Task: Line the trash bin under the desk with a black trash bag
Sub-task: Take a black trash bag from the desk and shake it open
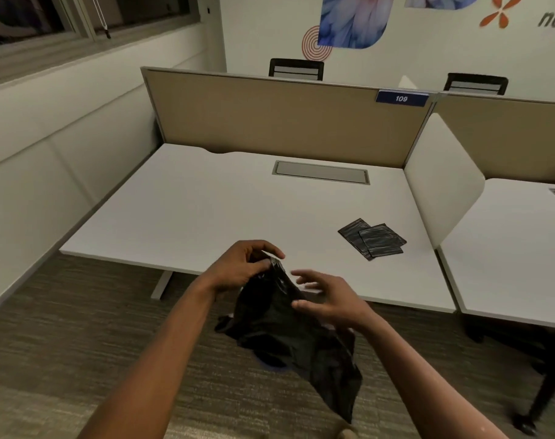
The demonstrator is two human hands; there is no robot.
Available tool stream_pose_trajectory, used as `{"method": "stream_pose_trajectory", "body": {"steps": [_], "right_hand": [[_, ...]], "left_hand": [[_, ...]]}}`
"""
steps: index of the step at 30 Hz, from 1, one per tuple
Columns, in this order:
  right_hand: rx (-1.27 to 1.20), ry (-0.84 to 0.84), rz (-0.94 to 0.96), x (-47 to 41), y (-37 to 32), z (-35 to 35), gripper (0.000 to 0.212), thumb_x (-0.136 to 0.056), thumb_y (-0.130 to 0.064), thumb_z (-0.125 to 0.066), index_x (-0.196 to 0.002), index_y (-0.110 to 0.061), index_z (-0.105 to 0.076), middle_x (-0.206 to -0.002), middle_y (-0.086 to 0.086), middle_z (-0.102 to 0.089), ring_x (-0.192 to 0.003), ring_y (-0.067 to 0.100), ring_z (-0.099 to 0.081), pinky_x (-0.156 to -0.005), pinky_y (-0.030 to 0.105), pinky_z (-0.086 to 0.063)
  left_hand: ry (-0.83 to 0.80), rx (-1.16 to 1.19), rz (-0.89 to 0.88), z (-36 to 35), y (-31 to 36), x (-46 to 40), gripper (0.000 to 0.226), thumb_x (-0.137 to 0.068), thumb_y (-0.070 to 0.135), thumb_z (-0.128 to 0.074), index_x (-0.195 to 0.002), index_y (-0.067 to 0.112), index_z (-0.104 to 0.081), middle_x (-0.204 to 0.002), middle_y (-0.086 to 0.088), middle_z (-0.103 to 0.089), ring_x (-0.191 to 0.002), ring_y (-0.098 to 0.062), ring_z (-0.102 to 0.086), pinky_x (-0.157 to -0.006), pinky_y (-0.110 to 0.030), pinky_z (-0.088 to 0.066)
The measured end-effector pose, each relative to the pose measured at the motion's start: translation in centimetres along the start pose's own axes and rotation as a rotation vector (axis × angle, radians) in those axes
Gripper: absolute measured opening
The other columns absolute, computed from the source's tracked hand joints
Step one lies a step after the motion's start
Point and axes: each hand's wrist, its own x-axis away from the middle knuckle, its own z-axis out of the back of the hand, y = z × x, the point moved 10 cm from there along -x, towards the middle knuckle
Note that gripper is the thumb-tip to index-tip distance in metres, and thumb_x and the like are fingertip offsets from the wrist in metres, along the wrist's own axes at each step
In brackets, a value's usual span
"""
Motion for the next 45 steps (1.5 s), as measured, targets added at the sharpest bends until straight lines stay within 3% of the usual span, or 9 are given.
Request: {"method": "stream_pose_trajectory", "body": {"steps": [2,5,13,18,20,25,29,37,45], "right_hand": [[0.061,-0.033,0.006,-0.8,-0.3,-1.5,0.011,-0.093,-0.034,-0.072,-0.103,-0.035,-0.078,-0.087,-0.024,-0.074,-0.084,-0.005,-0.070,-0.080,0.028,-0.059],[-0.010,0.021,0.000,-1.3,0.1,-2.2,0.031,-0.097,-0.031,-0.066,-0.066,-0.032,-0.068,-0.059,-0.019,-0.063,-0.057,-0.003,-0.056,-0.061,0.028,-0.045],[-0.588,0.226,-0.203,-0.6,1.8,-3.1,0.027,-0.102,-0.025,-0.063,-0.085,-0.011,-0.080,-0.075,0.003,-0.076,-0.068,0.014,-0.066,-0.064,0.030,-0.047],[-0.604,0.090,-0.170,-0.6,0.4,-6.0,0.023,-0.102,-0.027,-0.064,-0.094,-0.016,-0.083,-0.088,0.006,-0.082,-0.083,0.018,-0.077,-0.073,0.030,-0.058],[-0.574,0.028,-0.170,-0.6,0.4,-7.6,0.023,-0.102,-0.026,-0.063,-0.097,-0.013,-0.082,-0.090,0.008,-0.081,-0.085,0.019,-0.077,-0.074,0.027,-0.058],[-0.675,0.216,-0.323,-0.4,4.3,-6.4,0.017,-0.098,-0.021,-0.068,-0.097,-0.012,-0.082,-0.089,0.012,-0.082,-0.084,0.028,-0.078,-0.073,0.037,-0.060],[-0.700,0.282,-0.369,0.0,6.6,-4.8,0.017,-0.097,-0.020,-0.070,-0.095,-0.008,-0.082,-0.089,0.013,-0.082,-0.081,0.026,-0.077,-0.070,0.035,-0.060],[-0.527,0.398,-0.480,1.1,11.8,-2.7,0.030,-0.098,-0.027,-0.066,-0.083,-0.004,-0.077,-0.069,0.014,-0.070,-0.067,0.022,-0.056,-0.063,0.036,-0.039],[-0.527,0.378,-0.520,0.6,14.0,-2.9,0.030,-0.102,-0.021,-0.062,-0.080,-0.010,-0.079,-0.069,0.001,-0.074,-0.068,0.018,-0.063,-0.059,0.028,-0.043]], "left_hand": [[0.013,-0.088,0.008,0.9,0.0,-0.9,0.026,-0.097,0.003,-0.060,-0.113,0.017,-0.075,-0.100,-0.011,-0.077,-0.100,-0.026,-0.074,-0.091,-0.039,-0.058],[0.196,-0.201,0.061,4.1,-1.4,-1.3,0.031,-0.090,0.008,-0.069,-0.112,0.029,-0.074,-0.106,0.001,-0.075,-0.098,-0.022,-0.073,-0.092,-0.039,-0.060],[1.266,0.172,0.132,3.1,-6.2,10.8,0.093,-0.071,0.064,-0.080,-0.142,0.023,-0.036,-0.115,-0.004,-0.051,-0.084,-0.018,-0.054,-0.067,-0.030,-0.052],[0.566,0.592,0.357,-8.5,-11.1,8.1,0.067,-0.073,0.064,-0.073,-0.127,0.026,-0.061,-0.114,0.004,-0.073,-0.099,-0.009,-0.071,-0.077,-0.024,-0.057],[0.457,0.694,0.383,-10.4,-11.9,7.3,0.055,-0.075,0.051,-0.079,-0.121,0.025,-0.068,-0.113,0.001,-0.078,-0.101,-0.012,-0.075,-0.077,-0.025,-0.060],[0.581,0.772,0.510,-8.1,-16.5,7.5,0.024,-0.087,0.016,-0.078,-0.111,0.017,-0.075,-0.107,-0.008,-0.080,-0.105,-0.029,-0.074,-0.093,-0.049,-0.059],[0.624,0.817,0.588,-6.9,-19.1,9.0,0.017,-0.092,0.005,-0.069,-0.101,0.019,-0.074,-0.098,-0.010,-0.078,-0.087,-0.025,-0.074,-0.060,-0.031,-0.059],[0.790,0.715,0.770,-6.0,-24.7,11.1,0.010,-0.095,0.012,-0.063,-0.094,0.013,-0.073,-0.087,-0.011,-0.069,-0.079,-0.024,-0.056,-0.061,-0.030,-0.041],[0.583,0.973,0.827,-8.3,-24.0,6.1,0.012,-0.098,0.014,-0.060,-0.104,0.013,-0.071,-0.083,-0.012,-0.072,-0.075,-0.024,-0.065,-0.064,-0.032,-0.053]]}}
